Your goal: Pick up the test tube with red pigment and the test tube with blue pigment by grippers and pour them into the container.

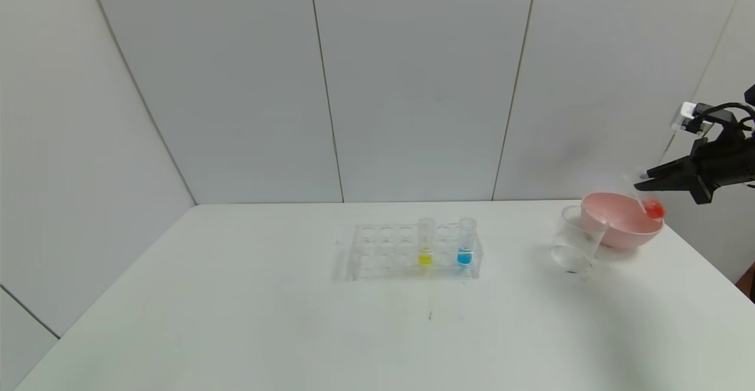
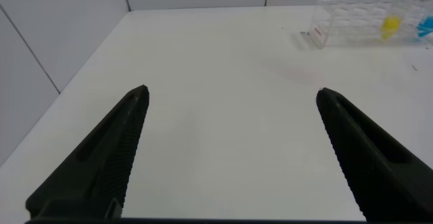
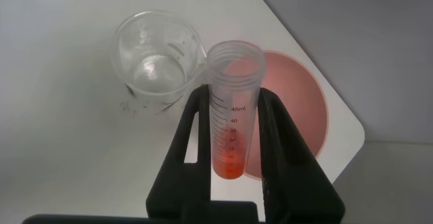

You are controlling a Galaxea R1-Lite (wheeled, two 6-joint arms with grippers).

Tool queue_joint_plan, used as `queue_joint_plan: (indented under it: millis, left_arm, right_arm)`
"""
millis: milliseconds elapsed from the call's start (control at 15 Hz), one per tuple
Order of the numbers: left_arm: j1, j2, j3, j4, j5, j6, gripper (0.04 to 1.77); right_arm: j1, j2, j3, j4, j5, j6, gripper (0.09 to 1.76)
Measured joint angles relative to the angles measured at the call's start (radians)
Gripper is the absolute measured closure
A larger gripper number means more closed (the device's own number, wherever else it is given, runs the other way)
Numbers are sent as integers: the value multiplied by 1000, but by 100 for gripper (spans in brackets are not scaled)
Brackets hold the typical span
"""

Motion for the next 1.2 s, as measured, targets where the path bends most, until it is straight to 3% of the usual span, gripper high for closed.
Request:
queue_joint_plan:
  millis: [267, 667, 1000, 1200]
  left_arm:
    - [0, 0, 0, 0, 0, 0, 5]
    - [0, 0, 0, 0, 0, 0, 5]
    - [0, 0, 0, 0, 0, 0, 5]
    - [0, 0, 0, 0, 0, 0, 5]
  right_arm:
    - [26, 35, -41, 94, -82, -102, 137]
    - [93, 46, -50, 99, -183, -127, 137]
    - [152, 37, -55, 86, -427, -150, 137]
    - [183, 34, -56, 91, -462, -181, 137]
